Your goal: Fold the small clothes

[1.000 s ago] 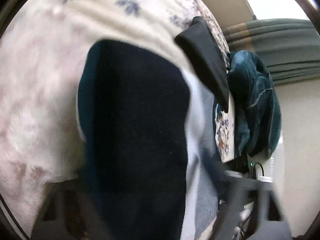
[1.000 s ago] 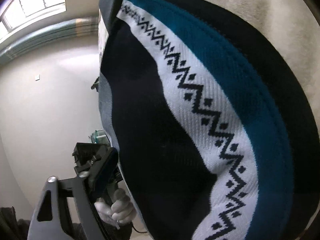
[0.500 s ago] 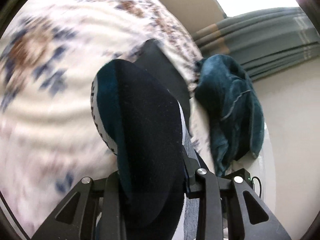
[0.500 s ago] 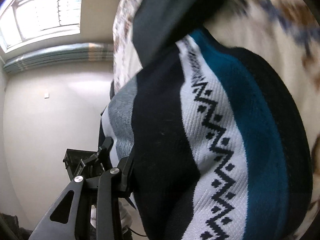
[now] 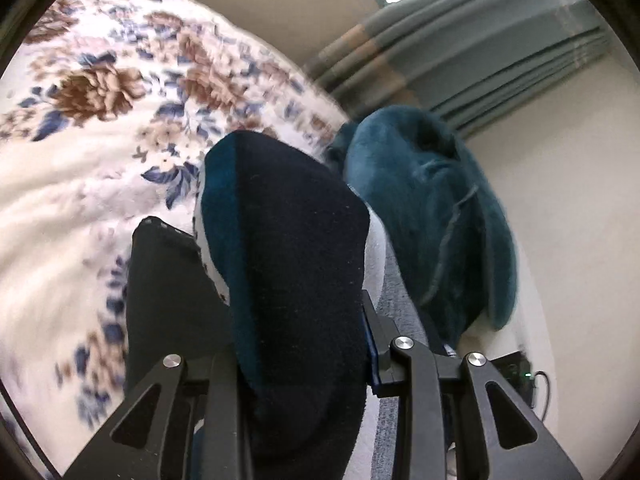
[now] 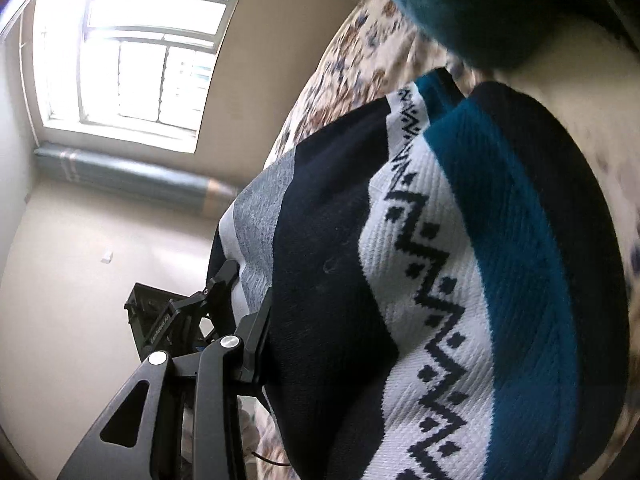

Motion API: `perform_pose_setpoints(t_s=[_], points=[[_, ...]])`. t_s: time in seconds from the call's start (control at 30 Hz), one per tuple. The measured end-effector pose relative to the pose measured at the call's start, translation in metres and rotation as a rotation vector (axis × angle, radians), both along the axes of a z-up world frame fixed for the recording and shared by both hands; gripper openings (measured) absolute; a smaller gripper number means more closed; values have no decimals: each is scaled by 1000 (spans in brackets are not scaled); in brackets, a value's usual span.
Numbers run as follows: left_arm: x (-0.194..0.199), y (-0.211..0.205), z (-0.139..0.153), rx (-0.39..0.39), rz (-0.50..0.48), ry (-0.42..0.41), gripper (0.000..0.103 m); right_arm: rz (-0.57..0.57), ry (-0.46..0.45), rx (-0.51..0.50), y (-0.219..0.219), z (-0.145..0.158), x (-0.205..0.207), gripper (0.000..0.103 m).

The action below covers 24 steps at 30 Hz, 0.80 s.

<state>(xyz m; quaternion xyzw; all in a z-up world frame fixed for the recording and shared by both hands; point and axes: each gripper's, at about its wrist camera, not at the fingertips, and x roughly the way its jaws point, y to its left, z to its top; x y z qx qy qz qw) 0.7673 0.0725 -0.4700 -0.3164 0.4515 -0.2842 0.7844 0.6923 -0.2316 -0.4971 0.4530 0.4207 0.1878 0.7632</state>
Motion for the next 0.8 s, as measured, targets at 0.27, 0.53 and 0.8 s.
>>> perform_pose_setpoints(t_s=[0.27, 0.53, 0.8], points=[[11, 12, -99, 85, -37, 189, 31, -21, 150, -60, 17, -93, 32, 40], [-35, 29, -85, 79, -36, 201, 41, -74, 259, -54, -21, -109, 9, 53], [-74, 25, -64, 309, 47, 130, 41, -98, 293, -406, -35, -90, -22, 45]])
